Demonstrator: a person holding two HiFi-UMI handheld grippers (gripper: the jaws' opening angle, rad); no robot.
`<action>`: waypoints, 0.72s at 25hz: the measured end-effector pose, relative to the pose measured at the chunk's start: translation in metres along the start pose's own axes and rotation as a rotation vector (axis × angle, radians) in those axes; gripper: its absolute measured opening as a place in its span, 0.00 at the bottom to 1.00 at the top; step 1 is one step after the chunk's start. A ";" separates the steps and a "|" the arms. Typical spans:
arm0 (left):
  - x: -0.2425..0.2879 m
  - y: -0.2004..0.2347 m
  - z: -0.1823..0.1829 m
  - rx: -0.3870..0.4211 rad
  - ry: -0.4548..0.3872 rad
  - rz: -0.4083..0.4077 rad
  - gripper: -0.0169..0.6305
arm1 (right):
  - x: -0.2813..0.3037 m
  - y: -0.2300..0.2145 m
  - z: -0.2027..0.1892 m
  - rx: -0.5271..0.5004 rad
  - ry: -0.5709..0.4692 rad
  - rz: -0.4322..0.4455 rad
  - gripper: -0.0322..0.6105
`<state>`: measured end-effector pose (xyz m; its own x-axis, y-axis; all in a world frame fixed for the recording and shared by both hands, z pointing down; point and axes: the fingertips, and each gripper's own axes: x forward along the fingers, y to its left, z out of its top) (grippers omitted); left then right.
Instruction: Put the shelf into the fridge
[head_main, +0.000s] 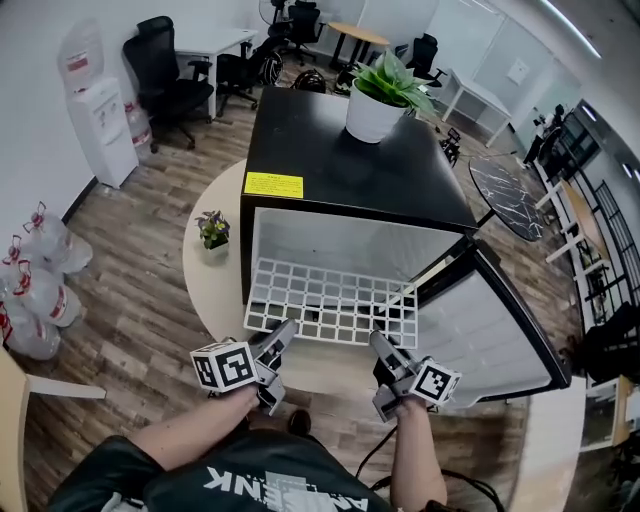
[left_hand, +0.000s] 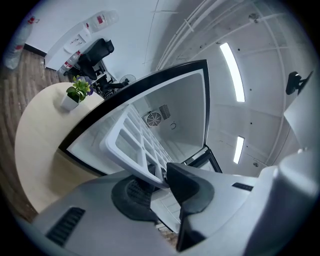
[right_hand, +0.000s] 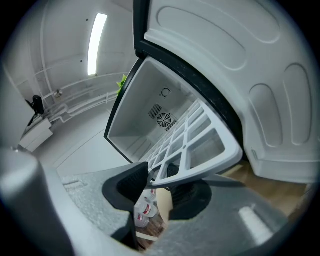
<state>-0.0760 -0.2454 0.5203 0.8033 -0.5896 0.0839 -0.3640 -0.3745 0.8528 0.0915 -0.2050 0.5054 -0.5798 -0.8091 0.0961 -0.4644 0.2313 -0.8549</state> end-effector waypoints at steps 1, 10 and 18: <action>0.002 0.000 0.000 0.003 -0.004 0.008 0.14 | 0.002 -0.001 0.002 0.009 0.005 0.015 0.24; 0.009 0.003 -0.001 0.024 -0.059 0.088 0.14 | 0.019 -0.011 0.015 0.084 0.049 0.105 0.24; 0.020 -0.003 -0.002 -0.016 -0.083 0.107 0.14 | 0.006 -0.048 0.036 -0.077 0.108 -0.096 0.23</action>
<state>-0.0574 -0.2548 0.5203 0.7181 -0.6832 0.1325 -0.4374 -0.2950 0.8495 0.1343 -0.2408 0.5292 -0.5969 -0.7675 0.2337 -0.5691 0.1998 -0.7976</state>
